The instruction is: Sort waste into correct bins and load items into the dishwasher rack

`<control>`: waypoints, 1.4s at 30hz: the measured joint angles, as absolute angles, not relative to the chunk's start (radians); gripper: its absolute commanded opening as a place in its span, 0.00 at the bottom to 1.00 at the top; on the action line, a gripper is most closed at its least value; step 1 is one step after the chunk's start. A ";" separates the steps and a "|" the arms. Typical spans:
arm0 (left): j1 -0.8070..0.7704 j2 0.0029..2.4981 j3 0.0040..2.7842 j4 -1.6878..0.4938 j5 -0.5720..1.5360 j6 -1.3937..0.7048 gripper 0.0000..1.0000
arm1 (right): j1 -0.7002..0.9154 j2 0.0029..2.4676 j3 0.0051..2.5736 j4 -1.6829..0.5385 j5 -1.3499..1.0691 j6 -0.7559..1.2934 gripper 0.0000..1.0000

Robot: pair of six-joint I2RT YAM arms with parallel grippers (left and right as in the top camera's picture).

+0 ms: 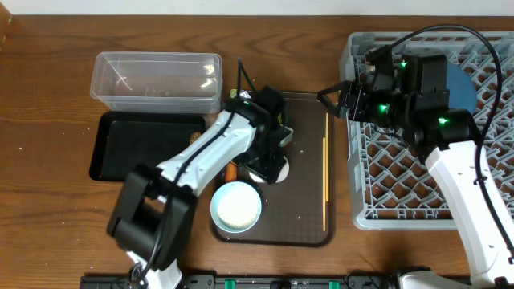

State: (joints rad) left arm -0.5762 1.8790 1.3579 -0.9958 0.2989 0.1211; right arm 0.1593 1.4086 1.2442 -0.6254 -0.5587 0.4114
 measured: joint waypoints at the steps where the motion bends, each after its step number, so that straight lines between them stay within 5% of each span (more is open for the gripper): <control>1: -0.576 1.883 1.356 -0.996 0.298 0.121 0.91 | 0.159 1.409 1.244 -0.632 -0.553 0.411 0.68; 19: -0.537 1.781 1.604 -1.270 0.179 0.088 0.96 | 0.329 1.409 1.244 -0.790 -0.391 0.273 0.70; 34: -0.137 1.494 1.623 -1.280 0.097 -0.194 0.98 | 0.612 1.685 1.244 -0.780 -0.098 0.199 0.83; 40: -0.102 1.480 1.623 -1.287 0.097 -0.213 0.98 | 0.619 1.775 1.244 -0.759 -0.093 0.193 0.72; 42: -0.102 1.480 1.623 -1.287 0.097 -0.213 0.98 | 0.631 1.782 1.244 -0.754 -0.092 0.187 0.53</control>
State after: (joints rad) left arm -0.1024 1.4799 1.6230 -1.2865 0.0971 -0.2134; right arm 0.6312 1.7821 1.2442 -0.7536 -0.0917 0.1867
